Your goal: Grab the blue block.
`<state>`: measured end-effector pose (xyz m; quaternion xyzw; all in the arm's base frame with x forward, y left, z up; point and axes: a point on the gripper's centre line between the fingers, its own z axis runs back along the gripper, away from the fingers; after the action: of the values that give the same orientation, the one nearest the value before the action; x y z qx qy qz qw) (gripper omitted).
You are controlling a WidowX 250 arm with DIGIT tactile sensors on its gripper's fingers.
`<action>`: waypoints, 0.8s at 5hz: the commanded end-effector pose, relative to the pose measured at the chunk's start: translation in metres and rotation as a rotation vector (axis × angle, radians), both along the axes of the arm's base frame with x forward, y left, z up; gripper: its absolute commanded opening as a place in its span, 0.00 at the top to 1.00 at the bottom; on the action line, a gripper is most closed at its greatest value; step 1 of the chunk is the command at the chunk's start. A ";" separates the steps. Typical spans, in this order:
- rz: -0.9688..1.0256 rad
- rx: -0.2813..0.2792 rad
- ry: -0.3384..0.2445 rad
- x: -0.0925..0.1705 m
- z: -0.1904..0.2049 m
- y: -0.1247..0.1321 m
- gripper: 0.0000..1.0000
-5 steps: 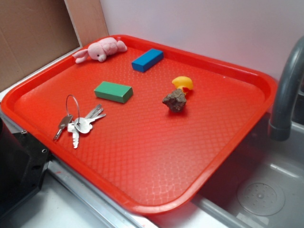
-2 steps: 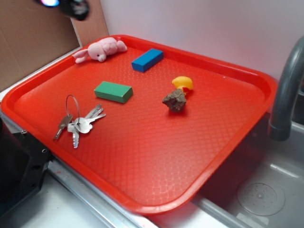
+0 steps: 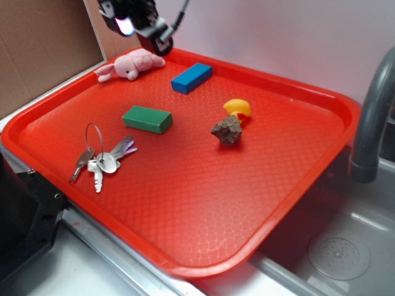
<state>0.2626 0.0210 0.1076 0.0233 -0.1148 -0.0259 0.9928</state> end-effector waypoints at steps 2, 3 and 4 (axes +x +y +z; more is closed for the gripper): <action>0.021 0.017 0.009 0.019 -0.005 0.006 0.00; 0.021 0.017 0.009 0.019 -0.005 0.006 0.00; 0.065 0.044 -0.002 0.037 -0.027 0.016 0.00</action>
<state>0.2858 0.0325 0.0633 0.0453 -0.0830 -0.0072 0.9955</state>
